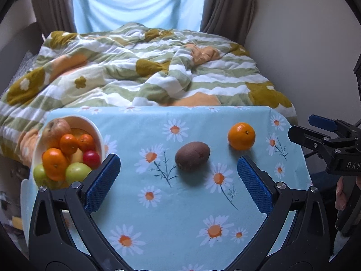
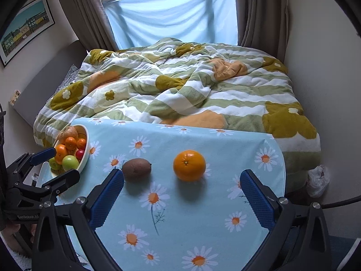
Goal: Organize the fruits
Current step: 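Move both tools back toward the brown kiwi and the last orange, then grasp the brown kiwi with the left gripper while the right gripper grasps the orange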
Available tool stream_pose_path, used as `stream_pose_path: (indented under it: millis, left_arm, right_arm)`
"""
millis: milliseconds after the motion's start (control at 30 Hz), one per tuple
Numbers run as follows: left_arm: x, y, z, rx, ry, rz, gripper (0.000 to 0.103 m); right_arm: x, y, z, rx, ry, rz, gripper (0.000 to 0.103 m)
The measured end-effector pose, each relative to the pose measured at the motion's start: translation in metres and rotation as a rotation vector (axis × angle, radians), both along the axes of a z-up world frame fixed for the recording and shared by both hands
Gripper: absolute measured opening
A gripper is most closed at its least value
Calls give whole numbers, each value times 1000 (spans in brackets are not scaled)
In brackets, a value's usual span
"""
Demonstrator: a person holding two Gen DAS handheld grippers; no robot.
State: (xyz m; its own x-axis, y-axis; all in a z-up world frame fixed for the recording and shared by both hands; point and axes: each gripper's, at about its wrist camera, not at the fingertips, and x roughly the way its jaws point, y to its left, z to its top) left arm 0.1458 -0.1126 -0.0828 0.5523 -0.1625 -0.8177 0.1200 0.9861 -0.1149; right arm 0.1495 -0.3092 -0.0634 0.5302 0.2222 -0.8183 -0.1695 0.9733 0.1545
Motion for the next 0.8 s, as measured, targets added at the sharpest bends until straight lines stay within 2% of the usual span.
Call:
stream_pose_path:
  millis: [267, 400, 600, 800]
  left_arm:
    - [22, -27, -49, -2, 61, 105, 103]
    - [31, -34, -69, 12, 77, 127, 103]
    - [43, -39, -92, 18, 106, 134, 102]
    - [48, -48, -111, 40, 123, 111, 91]
  right_arm:
    - [22, -20, -40, 30, 14, 51, 103]
    - [32, -23, -63, 41, 35, 75, 103]
    - [41, -20, -88, 4, 60, 118, 103]
    - [45, -17, -101, 2, 68, 146, 102]
